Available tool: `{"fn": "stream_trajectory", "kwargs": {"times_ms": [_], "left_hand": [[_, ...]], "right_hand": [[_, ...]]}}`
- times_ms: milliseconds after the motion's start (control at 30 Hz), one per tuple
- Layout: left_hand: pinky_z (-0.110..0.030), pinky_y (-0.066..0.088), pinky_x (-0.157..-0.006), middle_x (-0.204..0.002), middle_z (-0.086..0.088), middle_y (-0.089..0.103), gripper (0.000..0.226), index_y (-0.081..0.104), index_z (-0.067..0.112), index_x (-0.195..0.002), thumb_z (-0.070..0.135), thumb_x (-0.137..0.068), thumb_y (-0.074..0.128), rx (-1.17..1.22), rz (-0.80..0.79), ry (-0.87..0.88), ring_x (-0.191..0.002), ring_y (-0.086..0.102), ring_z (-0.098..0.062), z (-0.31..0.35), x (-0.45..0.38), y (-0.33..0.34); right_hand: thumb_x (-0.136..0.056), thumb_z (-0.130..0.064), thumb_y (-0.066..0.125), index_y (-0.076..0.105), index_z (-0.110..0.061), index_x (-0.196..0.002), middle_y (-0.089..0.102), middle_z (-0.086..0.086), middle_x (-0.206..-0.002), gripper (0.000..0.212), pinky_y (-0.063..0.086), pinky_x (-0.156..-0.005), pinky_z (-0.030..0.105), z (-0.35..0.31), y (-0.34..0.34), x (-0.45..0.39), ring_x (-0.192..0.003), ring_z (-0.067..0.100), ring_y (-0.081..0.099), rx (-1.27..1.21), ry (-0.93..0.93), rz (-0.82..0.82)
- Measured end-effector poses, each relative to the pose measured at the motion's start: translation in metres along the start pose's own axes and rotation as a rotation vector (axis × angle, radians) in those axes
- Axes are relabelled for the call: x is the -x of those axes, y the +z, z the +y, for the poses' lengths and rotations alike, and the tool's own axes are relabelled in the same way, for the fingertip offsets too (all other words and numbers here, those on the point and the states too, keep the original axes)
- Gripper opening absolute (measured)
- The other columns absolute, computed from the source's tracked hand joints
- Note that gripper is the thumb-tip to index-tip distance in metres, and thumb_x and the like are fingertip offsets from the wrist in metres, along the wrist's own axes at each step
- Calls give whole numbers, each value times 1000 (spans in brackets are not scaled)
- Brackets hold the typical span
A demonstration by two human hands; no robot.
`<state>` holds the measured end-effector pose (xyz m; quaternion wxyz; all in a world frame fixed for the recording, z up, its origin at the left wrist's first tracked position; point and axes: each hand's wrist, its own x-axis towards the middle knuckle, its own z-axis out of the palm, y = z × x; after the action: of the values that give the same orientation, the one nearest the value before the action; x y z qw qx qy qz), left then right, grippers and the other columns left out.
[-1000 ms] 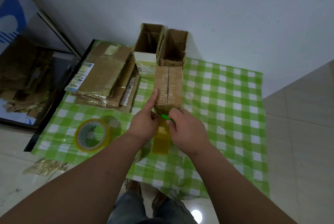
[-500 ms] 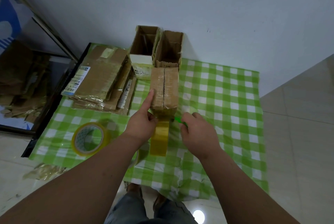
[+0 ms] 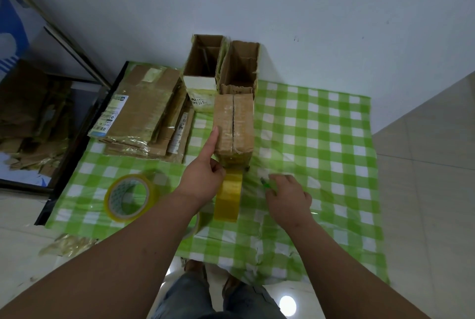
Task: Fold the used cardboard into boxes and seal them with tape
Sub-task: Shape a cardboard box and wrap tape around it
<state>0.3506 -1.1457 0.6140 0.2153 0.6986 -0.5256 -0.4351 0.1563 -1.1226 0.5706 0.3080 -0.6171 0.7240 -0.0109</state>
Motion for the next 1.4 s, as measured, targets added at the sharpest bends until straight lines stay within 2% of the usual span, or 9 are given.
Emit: {"fn": "stream_trajectory", "kwargs": {"times_ms": [133, 267, 367, 500, 633, 833, 1067, 1200, 1400], "left_hand": [[-39, 54, -72, -89, -20, 63, 95, 3, 63, -145, 6, -94, 58, -16, -18, -10, -79, 64, -30, 0, 0, -2], [-33, 51, -64, -80, -10, 62, 100, -6, 69, -137, 6, -93, 58, -95, -13, 79, -69, 62, -19, -2, 2, -4], [-29, 50, -62, -81, -2, 61, 97, -8, 64, -140, 6, -95, 55, -139, 22, 117, -68, 61, -15, -4, 6, -2], [-31, 49, -69, -88, 0, 61, 83, 9, 51, -151, 7, -96, 54, -155, 29, 108, -75, 60, -15, -6, 2, -1], [-19, 44, -68, -84, 1, 58, 84, 12, 62, -138, 6, -95, 56, -129, 21, 133, -72, 55, -10, -11, -6, -5], [-6, 40, -61, -81, 4, 57, 84, 20, 66, -132, 2, -92, 58, -123, 14, 142, -71, 54, -9, -15, -10, -9], [-6, 40, -60, -80, 4, 59, 83, 23, 65, -135, 3, -92, 58, -118, 19, 150, -71, 55, -10, -17, -10, -8], [-20, 47, -66, -80, 1, 59, 84, 22, 65, -135, 2, -93, 57, -104, 13, 150, -71, 56, -13, -15, -9, -8], [-12, 43, -61, -79, 3, 60, 82, 24, 67, -136, 4, -94, 55, -118, 9, 122, -71, 57, -13, -14, -9, -12]], "right_hand": [[-90, -50, 54, 43, -25, -144, 49, 2, -132, 60, 33, -101, 47, -32, -16, -2, -124, 22, 46, -255, -207, 352], [-89, -65, 45, 30, -38, -150, 42, 2, -141, 68, 33, -107, 48, -57, -32, -17, -130, 21, 42, -102, -339, 250], [-93, -61, 47, 33, -39, -148, 53, 0, -131, 61, 32, -104, 44, -62, -31, -24, -122, 22, 49, 31, -332, 235], [-94, -49, 56, 44, -33, -142, 60, 0, -119, 53, 32, -98, 42, -63, -28, -28, -113, 23, 55, 57, -363, 312], [-92, -45, 59, 46, -31, -141, 58, 1, -119, 53, 30, -98, 43, -60, -27, -31, -114, 24, 54, 38, -363, 318], [-78, -72, 59, 48, -31, -129, 58, -3, -117, 67, 28, -100, 41, -71, -22, -34, -111, 19, 55, 40, -289, 347], [-85, -54, 64, 47, -28, -134, 57, -2, -121, 58, 22, -102, 42, -64, -20, -34, -112, 20, 55, 39, -338, 369], [-85, -52, 64, 49, -27, -133, 60, -2, -121, 56, 22, -99, 42, -66, -19, -36, -111, 21, 57, 45, -349, 380], [-93, -28, 54, 47, -25, -142, 60, -1, -111, 50, 27, -91, 42, -51, -17, -35, -100, 23, 59, -8, -433, 356]]}}
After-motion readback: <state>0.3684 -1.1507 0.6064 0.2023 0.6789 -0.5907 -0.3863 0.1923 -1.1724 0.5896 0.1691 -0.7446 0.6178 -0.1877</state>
